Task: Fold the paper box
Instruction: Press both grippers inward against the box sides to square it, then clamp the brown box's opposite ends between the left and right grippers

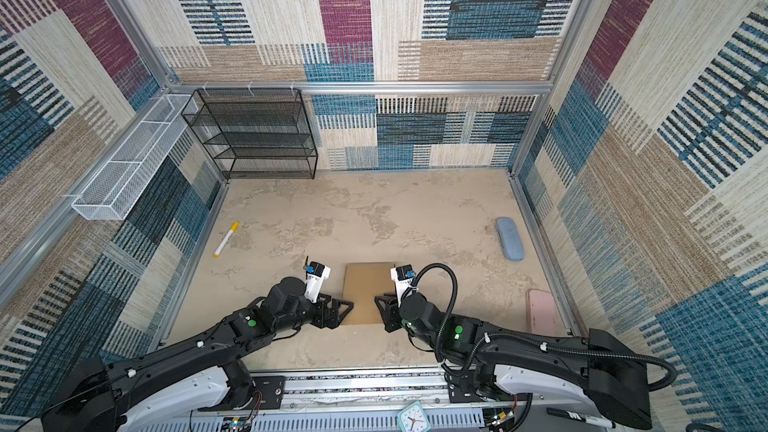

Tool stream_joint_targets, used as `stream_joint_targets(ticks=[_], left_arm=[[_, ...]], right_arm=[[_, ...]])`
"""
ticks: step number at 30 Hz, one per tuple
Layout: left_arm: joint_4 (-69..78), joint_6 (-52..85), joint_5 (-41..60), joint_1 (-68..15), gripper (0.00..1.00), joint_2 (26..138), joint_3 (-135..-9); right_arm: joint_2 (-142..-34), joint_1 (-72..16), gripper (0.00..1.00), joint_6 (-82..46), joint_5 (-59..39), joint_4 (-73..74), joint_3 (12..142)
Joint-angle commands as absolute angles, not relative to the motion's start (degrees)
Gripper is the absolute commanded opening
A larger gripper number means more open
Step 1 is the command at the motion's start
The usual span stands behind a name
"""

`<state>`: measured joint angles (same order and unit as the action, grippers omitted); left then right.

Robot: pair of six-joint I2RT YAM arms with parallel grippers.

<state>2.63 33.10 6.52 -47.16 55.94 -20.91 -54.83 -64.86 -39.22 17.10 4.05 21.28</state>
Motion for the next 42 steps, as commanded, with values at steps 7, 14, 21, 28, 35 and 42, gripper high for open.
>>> stream_joint_targets(ticks=[7, 14, 21, 28, 35, 42], left_arm=[[9.0, 34.7, 6.7, -47.2, 0.95, 59.9, -16.5], [11.4, 35.0, 7.3, -47.1, 0.95, 64.6, -16.3], [10.8, 34.5, 7.4, -47.0, 0.95, 64.9, -16.9], [3.8, 31.6, 2.2, -47.0, 0.99, 51.9, -19.2], [0.5, 33.7, 2.3, -46.8, 0.99, 45.3, -18.4], [-1.8, 36.1, 0.1, -46.1, 0.99, 45.8, -17.5]], right_arm=[[-55.2, -64.4, 0.32, -41.6, 16.4, 6.6, 18.1], [-56.8, -63.7, 0.32, -42.6, 15.8, 8.6, 15.2], [-57.1, -62.8, 0.32, -43.4, 14.8, 9.2, 13.6], [-51.8, -61.1, 0.34, -38.8, 16.3, 3.4, 18.4], [-46.7, -55.1, 0.51, -36.2, 10.3, -3.1, 21.5], [-47.4, -50.4, 0.7, -35.2, 5.4, -6.6, 21.7]])
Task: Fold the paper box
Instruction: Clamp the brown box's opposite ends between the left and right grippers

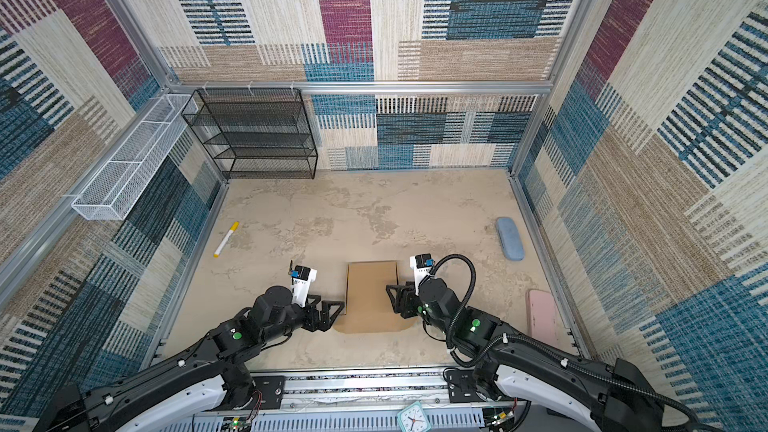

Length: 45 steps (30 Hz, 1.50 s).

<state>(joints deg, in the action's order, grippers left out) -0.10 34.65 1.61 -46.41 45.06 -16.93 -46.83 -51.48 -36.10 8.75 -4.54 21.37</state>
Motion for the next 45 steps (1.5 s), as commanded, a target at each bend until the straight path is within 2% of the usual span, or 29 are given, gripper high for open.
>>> stream_joint_targets(ticks=[1, 8, 18, 35, 45], left_arm=[[-1.8, 36.2, 0.0, -46.1, 0.99, 46.2, -17.6], [2.3, 37.0, 6.8, -44.7, 0.99, 50.1, -17.4], [14.1, 43.6, 19.2, -43.9, 0.99, 61.2, -16.4], [27.8, 48.2, 24.5, -43.9, 0.99, 70.3, -14.5], [33.6, 51.5, 27.7, -43.9, 0.99, 70.7, -14.5]], right_arm=[[-47.6, -49.9, 0.72, -35.2, 4.7, -6.6, 21.5], [-46.4, -45.2, 0.75, -37.0, -3.7, -2.0, 17.7], [-48.8, -42.5, 0.76, -38.4, -10.3, 1.2, 15.7], [-54.3, -41.8, 0.74, -40.1, -17.0, 8.3, 13.1], [-54.4, -41.8, 0.74, -41.0, -19.4, 10.2, 13.3]])
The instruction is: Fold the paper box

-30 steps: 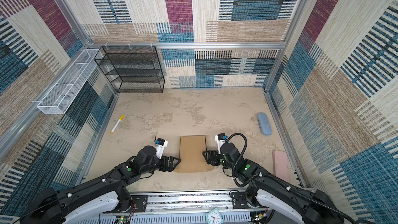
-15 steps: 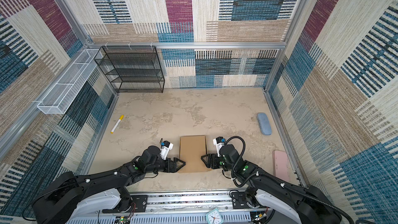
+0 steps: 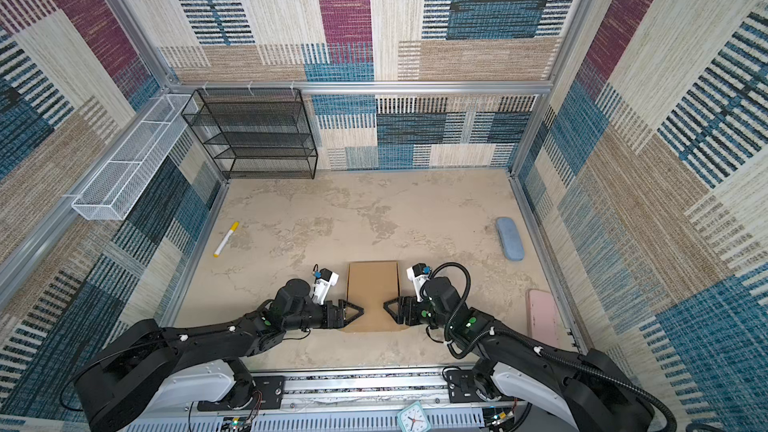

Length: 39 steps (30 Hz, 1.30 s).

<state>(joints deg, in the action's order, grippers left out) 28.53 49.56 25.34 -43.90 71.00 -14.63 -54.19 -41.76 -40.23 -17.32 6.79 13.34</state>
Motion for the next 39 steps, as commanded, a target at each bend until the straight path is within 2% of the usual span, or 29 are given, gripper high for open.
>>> stream_joint_targets(ticks=[1, 25, 39], left_arm=[[34.3, 51.9, 28.0, -43.9, 0.99, 70.5, -14.4], [40.5, 61.9, 29.6, -43.9, 0.99, 59.1, -14.7], [35.8, 60.1, 29.2, -43.9, 0.99, 55.7, -14.4]], right_arm=[[-54.5, -41.8, 0.74, -41.2, -19.5, 10.4, 13.3], [-51.8, -41.8, 0.73, -42.3, -21.8, 8.4, 15.6], [-50.5, -41.7, 0.73, -42.0, -20.0, 5.7, 17.2]])
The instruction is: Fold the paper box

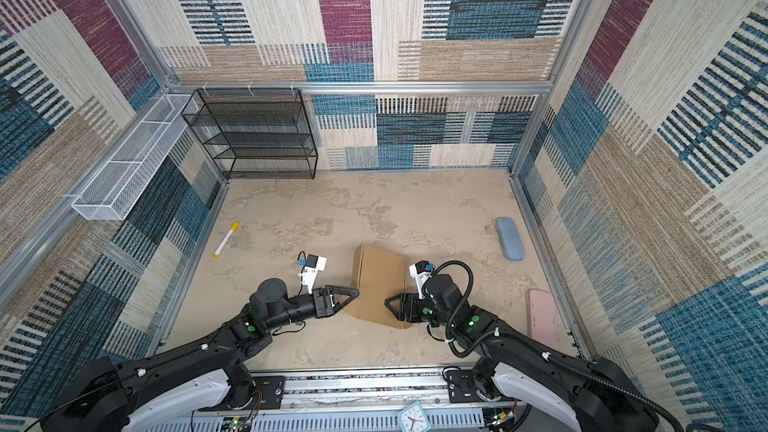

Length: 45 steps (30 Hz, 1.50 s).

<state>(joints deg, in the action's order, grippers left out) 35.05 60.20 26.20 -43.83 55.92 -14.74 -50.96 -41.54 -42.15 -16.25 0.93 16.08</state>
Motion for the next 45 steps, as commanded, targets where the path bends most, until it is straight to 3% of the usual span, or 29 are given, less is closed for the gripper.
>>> stream_joint_targets(ticks=[1, 35, 45], left_arm=[[35.9, 60.2, 29.0, -43.9, 0.99, 55.7, -14.1], [41.9, 75.1, 26.5, -43.9, 0.99, 49.0, -10.7], [32.6, 78.1, 24.6, -44.0, 0.99, 39.4, -9.3]], right_arm=[[-50.4, -41.7, 0.73, -41.9, -20.1, 5.5, 17.4], [-49.2, -41.1, 0.73, -46.4, -27.3, -3.1, 29.6], [-50.5, -40.3, 0.73, -47.2, -30.7, -7.1, 34.4]])
